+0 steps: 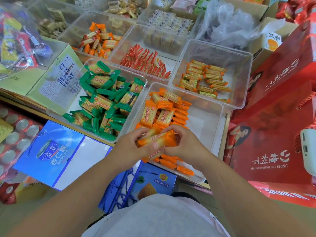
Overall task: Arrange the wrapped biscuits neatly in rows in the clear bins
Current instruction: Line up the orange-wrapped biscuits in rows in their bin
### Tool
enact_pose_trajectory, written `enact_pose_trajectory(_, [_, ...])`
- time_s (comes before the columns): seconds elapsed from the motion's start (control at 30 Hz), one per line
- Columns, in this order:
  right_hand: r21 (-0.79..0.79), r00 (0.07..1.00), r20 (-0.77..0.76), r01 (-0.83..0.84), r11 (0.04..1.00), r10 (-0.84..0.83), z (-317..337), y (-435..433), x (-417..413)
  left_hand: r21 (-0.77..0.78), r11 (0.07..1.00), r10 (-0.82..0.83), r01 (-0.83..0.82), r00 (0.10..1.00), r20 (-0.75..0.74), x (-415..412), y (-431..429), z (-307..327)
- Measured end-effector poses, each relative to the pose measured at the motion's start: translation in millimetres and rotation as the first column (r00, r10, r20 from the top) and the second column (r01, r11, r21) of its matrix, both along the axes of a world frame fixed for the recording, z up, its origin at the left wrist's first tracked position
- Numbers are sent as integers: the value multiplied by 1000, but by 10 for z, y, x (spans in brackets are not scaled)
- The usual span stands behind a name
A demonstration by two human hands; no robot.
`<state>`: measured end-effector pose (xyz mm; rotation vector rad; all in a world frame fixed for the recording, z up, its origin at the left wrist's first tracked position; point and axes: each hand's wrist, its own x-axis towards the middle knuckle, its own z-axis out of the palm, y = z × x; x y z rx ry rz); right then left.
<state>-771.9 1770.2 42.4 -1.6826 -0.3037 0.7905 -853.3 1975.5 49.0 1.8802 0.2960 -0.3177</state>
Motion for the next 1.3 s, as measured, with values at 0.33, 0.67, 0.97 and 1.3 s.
enact_pose_trajectory(0.33, [-19,992,-107,68,998,-70,-25,-479,292,83,968,-240,237,970,26,492,-399,-16])
enact_pose_trajectory(0.67, [-238,695,514,679,694,-503,-282,-922,92,875,118,-834,470,525,-169,1106,-1105,-490])
enact_pose_trajectory(0.97, [-174,633,582,710,682,-510,-303,-916,-61,678,-484,-654,553,286,-700,1408,-1460,-879])
enact_pose_trajectory(1.3, [-145,653,422,733,664,-629,-309,-951,-163,721,-269,-703,639,381,-600,1343,-1510,-1054])
